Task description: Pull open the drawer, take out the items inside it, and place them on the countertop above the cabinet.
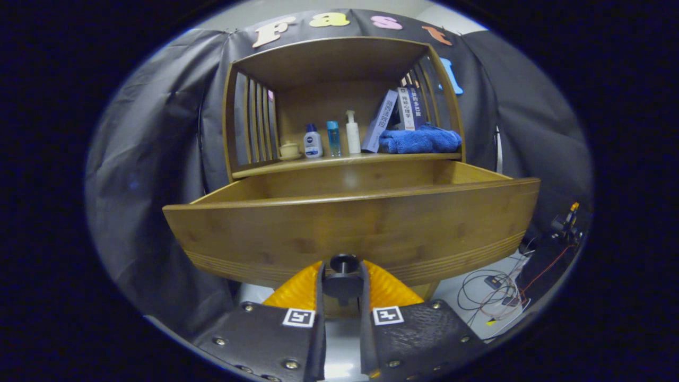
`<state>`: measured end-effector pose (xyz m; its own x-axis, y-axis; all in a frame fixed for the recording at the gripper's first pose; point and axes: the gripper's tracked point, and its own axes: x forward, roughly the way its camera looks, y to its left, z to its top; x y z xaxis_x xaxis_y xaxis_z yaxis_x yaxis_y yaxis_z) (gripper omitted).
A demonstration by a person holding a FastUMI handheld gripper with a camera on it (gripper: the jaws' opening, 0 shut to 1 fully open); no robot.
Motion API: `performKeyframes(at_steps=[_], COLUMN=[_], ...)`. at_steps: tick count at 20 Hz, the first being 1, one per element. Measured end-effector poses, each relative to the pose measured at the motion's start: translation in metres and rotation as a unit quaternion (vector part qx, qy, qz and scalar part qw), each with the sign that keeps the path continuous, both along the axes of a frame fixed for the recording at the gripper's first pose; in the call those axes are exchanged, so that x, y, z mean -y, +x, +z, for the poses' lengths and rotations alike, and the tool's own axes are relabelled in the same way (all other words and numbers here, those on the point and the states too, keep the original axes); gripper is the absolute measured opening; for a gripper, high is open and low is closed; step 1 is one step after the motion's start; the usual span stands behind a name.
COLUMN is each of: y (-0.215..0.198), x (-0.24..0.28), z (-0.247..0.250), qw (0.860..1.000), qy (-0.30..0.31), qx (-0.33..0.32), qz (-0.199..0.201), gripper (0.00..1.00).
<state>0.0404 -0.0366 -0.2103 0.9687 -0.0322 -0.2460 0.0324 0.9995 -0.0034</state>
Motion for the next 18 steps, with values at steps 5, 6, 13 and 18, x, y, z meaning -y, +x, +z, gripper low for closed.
performKeyframes(at_steps=[5, 6, 13, 18], y=[-0.002, 0.000, 0.031, 0.099], x=[-0.027, -0.029, -0.050, -0.037], z=[0.049, 0.062, 0.101, 0.080], qw=[0.998, 0.997, 0.993, 0.993], qy=[-0.030, -0.043, -0.098, -0.078], qx=[0.032, 0.040, 0.040, -0.084], qz=[0.046, 0.042, 0.051, 0.033], gripper=[0.66, 0.77, 0.98, 0.98])
